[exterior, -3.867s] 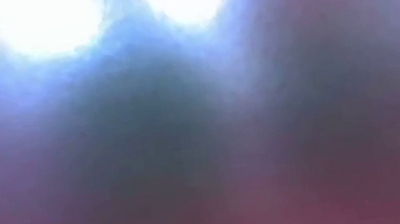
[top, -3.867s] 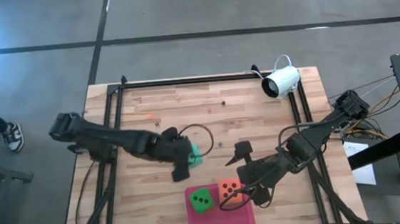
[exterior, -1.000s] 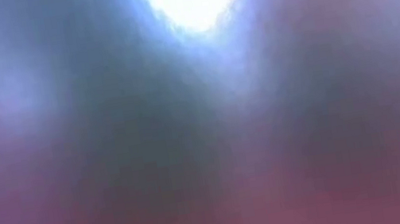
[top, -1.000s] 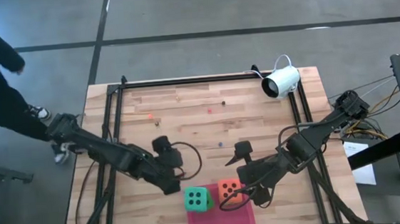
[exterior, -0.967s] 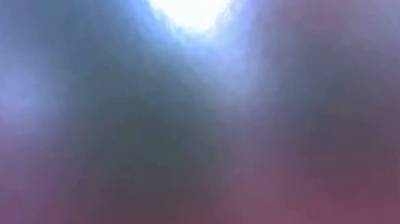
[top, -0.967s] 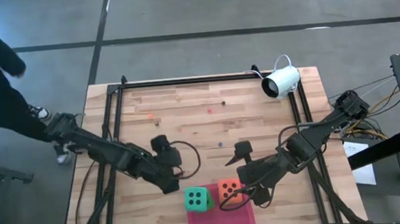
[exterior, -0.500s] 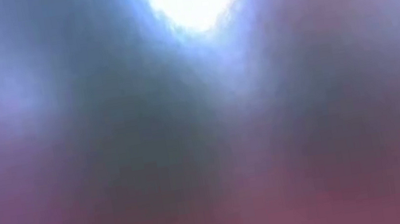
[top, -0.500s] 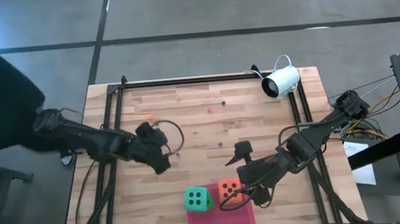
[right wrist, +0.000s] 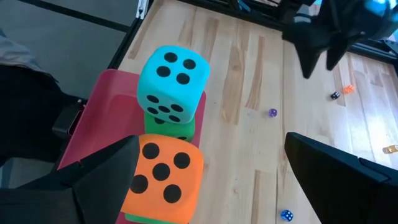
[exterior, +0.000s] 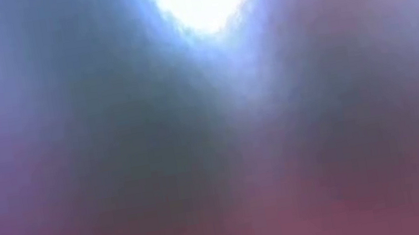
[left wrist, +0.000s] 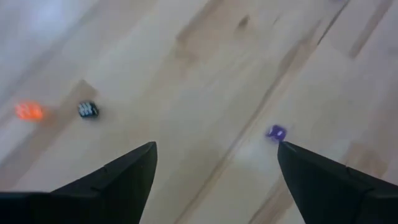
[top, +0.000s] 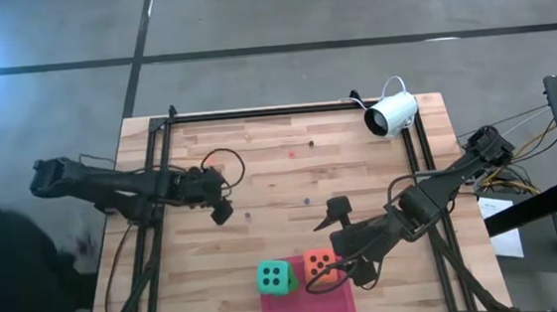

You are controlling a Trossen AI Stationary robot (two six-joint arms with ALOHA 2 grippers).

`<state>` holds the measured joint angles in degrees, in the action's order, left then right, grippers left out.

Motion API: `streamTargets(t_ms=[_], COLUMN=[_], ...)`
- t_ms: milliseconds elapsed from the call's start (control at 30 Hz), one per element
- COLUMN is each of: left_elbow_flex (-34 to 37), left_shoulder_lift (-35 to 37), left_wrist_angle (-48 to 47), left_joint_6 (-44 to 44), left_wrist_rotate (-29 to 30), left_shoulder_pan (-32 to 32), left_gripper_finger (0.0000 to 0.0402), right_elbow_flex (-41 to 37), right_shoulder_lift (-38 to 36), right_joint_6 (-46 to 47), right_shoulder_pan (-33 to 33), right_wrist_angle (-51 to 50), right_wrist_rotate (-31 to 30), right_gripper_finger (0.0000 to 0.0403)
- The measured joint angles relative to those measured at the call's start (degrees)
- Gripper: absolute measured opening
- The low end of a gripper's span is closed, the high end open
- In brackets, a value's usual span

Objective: Pick & Place Dice
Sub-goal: Put the purple dice into the pink bin

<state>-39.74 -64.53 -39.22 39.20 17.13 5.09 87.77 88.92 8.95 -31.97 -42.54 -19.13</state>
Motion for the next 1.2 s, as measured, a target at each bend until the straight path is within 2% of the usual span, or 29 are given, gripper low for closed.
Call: streamTargets(t_ms=[67, 333, 500, 833, 1200], left_elbow_flex=[2.2, 7.7, 9.9, 17.4, 25.1], left_shoulder_lift=[-0.2, -0.2, -0.2, -0.2, -0.2], left_wrist_angle=[2.4, 14.8, 18.4, 36.5, 49.8], left_joint_6=[-0.6, -3.2, -6.8, -21.9, -25.5], left_wrist_rotate=[-1.6, -2.3, -2.4, -6.8, -7.7], left_shoulder_pan=[-0.9, -1.0, -0.9, 1.8, 3.6], left_gripper_finger=[0.0333, 0.0334, 0.0334, 0.0305, 0.0280], right_elbow_flex=[0.0, 0.0, 0.0, 0.0, 0.0], right_shoulder_lift=[0.0, 0.0, 0.0, 0.0, 0.0], right_joint_6=[0.0, 0.0, 0.0, 0.0, 0.0], right_shoulder_pan=[0.0, 0.0, 0.0, 0.0, 0.0], right_wrist_angle=[0.0, 0.0, 0.0, 0.0, 0.0], right_wrist_rotate=[0.0, 0.0, 0.0, 0.0, 0.0], right_gripper_finger=[0.0400, 0.0400, 0.0400, 0.0400, 0.0400])
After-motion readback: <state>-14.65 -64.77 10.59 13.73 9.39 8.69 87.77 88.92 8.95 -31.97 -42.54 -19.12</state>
